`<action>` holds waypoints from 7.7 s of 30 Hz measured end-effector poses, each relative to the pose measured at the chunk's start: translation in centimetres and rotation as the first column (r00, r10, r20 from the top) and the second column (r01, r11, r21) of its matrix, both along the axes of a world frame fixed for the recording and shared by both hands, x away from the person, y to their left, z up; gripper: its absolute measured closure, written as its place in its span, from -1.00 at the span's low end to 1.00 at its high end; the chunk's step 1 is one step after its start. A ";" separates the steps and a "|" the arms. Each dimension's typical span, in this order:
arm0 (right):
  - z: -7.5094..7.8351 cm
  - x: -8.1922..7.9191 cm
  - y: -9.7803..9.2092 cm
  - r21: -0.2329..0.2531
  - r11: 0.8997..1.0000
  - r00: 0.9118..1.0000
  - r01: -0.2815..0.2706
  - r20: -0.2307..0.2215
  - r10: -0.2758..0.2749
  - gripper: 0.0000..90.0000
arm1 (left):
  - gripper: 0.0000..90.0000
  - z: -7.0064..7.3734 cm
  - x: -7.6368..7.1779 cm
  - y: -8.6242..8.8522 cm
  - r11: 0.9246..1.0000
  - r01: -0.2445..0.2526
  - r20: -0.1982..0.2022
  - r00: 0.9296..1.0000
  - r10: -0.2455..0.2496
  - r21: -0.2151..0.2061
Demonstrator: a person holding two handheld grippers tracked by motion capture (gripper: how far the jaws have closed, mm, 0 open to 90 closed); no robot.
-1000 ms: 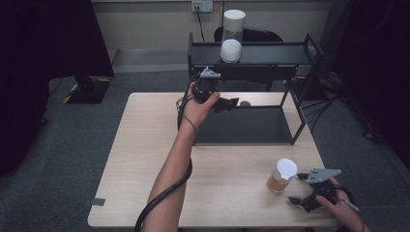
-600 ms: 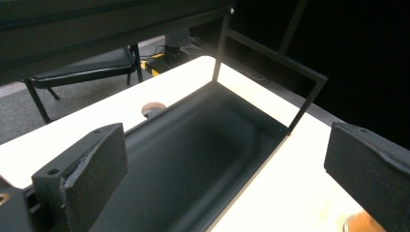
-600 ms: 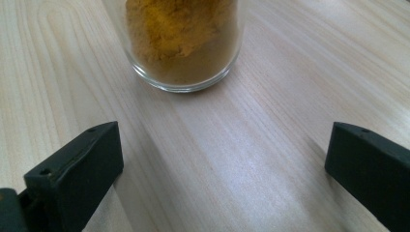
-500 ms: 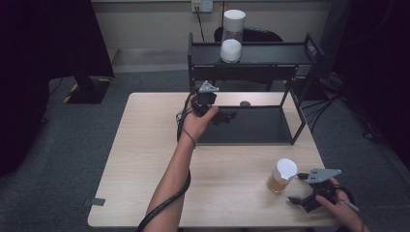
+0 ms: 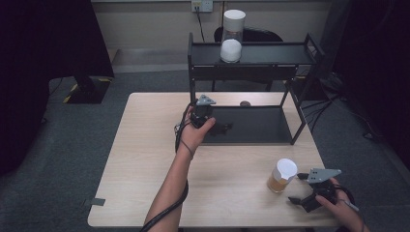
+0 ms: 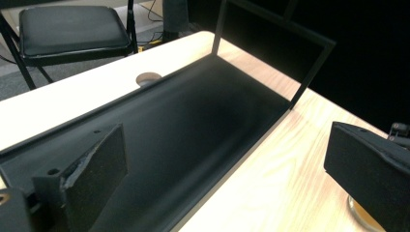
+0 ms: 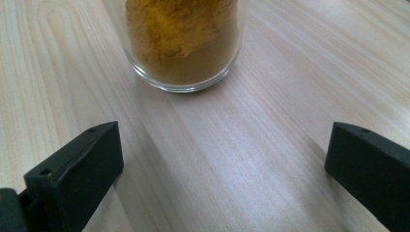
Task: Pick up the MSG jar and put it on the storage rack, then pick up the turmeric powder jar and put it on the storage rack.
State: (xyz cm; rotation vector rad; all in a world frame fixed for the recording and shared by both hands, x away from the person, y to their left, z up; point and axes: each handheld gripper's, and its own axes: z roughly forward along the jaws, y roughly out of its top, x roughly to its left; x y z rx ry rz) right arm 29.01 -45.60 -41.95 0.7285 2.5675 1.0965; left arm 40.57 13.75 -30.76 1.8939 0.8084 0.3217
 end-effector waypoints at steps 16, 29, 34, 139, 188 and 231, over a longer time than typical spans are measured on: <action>0.0 0.0 0.0 0.000 1.000 1.000 0.000 0.000 0.000 -1.00 | -0.97 -3.1 -1.1 0.9 1.000 -0.012 -0.024 1.000 0.012 0.012; 0.0 0.0 0.0 0.000 1.000 1.000 0.000 0.000 0.000 -1.00 | -0.97 -5.5 -2.1 1.3 1.000 -0.006 -0.038 0.999 0.007 0.022; 0.0 0.0 0.0 0.000 1.000 1.000 0.000 0.000 0.000 -1.00 | -0.97 -6.6 -2.6 1.3 1.000 -0.002 -0.047 0.999 0.004 0.028; 1.2 1.6 1.3 0.213 0.977 1.000 -0.029 -0.006 0.031 -0.82 | -1.00 -11.4 -8.4 1.7 0.957 -0.019 -0.067 0.997 0.041 0.290; 7.4 8.8 6.4 0.171 0.983 0.997 0.063 0.028 -0.068 -0.32 | -1.00 -11.4 -8.4 1.7 0.957 -0.021 -0.068 0.997 0.043 0.291; 19.9 13.4 7.3 0.166 0.985 0.994 0.053 0.081 -0.067 -0.32 | -1.00 -11.4 -8.4 1.7 0.957 -0.022 -0.069 0.997 0.044 0.291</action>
